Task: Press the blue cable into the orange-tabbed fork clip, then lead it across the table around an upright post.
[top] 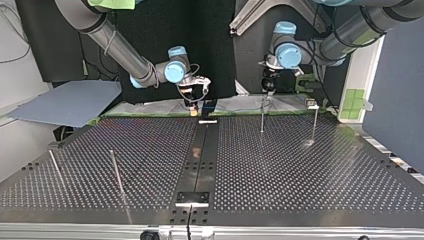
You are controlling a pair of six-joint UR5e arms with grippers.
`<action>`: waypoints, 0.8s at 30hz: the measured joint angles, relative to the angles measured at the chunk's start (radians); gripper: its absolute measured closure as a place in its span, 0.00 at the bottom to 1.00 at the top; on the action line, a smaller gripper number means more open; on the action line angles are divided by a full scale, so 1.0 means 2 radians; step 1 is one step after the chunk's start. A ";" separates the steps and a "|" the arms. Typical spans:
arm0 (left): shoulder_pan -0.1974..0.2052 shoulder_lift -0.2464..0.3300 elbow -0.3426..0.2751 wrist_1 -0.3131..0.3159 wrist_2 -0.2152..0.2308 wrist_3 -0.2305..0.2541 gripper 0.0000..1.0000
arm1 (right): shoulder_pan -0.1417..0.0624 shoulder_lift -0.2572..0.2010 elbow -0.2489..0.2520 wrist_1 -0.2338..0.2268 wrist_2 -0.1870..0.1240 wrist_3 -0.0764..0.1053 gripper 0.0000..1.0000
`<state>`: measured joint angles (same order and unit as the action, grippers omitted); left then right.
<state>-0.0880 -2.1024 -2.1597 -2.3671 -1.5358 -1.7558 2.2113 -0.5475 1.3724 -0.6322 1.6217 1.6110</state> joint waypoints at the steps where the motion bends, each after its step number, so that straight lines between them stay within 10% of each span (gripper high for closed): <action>1: -0.001 0.000 0.000 0.000 -0.001 -0.001 0.00 | 0.000 0.000 0.000 0.000 0.000 0.000 1.00; 24: -0.012 0.000 -0.006 0.006 -0.020 -0.003 0.00 | 0.000 0.001 0.000 0.000 -0.010 0.001 1.00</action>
<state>-0.1126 -2.1029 -2.1712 -2.3549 -1.5761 -1.7614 2.2115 -0.5458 1.3723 -0.6322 1.6021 1.6125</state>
